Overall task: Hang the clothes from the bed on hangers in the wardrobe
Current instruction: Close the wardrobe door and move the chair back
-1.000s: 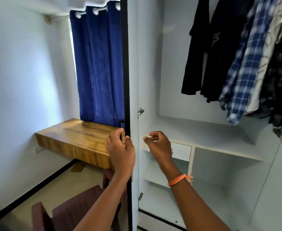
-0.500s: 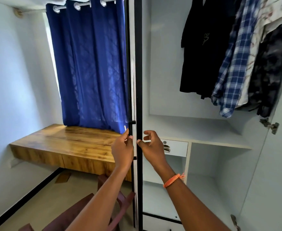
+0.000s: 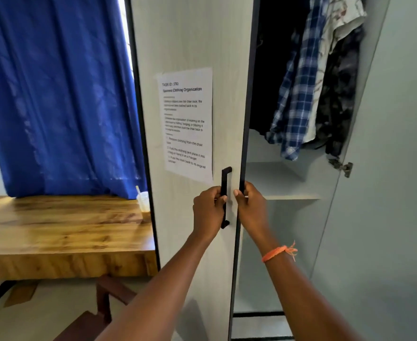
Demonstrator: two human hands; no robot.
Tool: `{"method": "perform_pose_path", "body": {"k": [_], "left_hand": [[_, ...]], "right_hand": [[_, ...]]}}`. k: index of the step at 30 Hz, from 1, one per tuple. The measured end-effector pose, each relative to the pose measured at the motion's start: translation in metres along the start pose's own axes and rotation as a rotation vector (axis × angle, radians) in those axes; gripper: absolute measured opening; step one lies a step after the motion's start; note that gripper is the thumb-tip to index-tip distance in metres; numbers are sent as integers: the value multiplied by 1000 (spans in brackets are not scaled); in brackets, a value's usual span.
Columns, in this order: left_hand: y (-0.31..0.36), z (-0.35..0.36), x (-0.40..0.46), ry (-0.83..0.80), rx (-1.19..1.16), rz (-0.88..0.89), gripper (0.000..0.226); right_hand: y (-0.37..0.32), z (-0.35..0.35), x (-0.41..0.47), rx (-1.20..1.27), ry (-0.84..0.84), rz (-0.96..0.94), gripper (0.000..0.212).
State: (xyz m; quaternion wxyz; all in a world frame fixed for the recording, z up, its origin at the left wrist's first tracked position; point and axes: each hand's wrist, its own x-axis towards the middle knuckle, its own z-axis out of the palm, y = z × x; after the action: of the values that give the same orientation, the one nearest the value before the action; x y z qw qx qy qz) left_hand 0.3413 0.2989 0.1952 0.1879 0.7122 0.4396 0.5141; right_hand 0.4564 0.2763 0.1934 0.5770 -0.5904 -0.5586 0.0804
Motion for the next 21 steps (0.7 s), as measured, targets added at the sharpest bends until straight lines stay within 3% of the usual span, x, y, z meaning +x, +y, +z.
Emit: {"method": "perform_pose_path", "body": {"k": [12,21], "left_hand": [[-16,120,115,-127,-78,-33,8],[-33,168,172,-63,-37,-62,13]], "right_hand": [[110,-9,148,-86,-60,9,15],[156,6,225,37,-206,-3,21]]}}
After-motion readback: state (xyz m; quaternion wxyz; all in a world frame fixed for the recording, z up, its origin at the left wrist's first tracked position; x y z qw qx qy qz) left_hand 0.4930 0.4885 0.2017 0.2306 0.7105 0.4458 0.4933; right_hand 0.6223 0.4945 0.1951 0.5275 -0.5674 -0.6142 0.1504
